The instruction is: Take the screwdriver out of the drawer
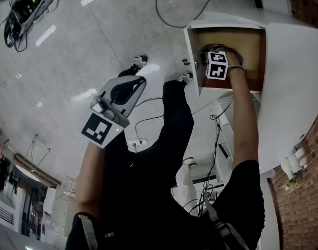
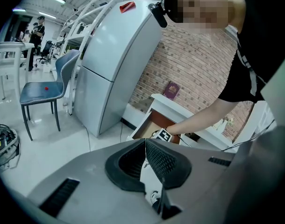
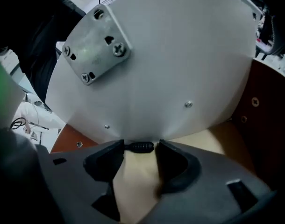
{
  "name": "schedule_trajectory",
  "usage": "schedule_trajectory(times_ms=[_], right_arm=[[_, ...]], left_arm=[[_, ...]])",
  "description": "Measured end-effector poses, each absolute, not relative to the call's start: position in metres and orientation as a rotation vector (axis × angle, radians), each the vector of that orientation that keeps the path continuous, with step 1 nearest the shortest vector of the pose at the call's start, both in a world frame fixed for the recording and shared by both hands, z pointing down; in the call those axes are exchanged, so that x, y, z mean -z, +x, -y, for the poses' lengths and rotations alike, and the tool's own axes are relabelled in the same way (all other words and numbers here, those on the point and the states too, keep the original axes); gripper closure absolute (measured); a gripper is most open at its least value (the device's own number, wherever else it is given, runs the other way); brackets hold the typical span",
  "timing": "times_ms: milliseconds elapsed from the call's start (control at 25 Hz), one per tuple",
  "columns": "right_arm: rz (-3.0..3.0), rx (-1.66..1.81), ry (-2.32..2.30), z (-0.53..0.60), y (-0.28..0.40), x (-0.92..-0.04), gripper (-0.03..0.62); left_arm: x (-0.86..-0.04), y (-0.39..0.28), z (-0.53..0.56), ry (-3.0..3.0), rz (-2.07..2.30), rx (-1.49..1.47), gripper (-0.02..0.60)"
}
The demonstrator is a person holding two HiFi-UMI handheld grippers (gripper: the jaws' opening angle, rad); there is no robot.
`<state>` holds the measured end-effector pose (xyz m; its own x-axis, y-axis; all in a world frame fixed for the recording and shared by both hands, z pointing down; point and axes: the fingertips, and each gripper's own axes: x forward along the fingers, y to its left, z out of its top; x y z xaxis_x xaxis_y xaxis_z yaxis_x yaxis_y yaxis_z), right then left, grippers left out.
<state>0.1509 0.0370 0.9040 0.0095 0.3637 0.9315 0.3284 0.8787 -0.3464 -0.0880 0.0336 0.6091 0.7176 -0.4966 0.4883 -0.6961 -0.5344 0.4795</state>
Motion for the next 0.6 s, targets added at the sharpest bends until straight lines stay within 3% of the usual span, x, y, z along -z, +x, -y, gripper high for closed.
schedule_trajectory(times_ms=[600], right_arm=[[1.606,-0.069,-0.587,-0.048,0.151,-0.905,0.316]], left_arm=[[-0.614,-0.081,-0.032,2.252,0.882,-0.377,0.565]])
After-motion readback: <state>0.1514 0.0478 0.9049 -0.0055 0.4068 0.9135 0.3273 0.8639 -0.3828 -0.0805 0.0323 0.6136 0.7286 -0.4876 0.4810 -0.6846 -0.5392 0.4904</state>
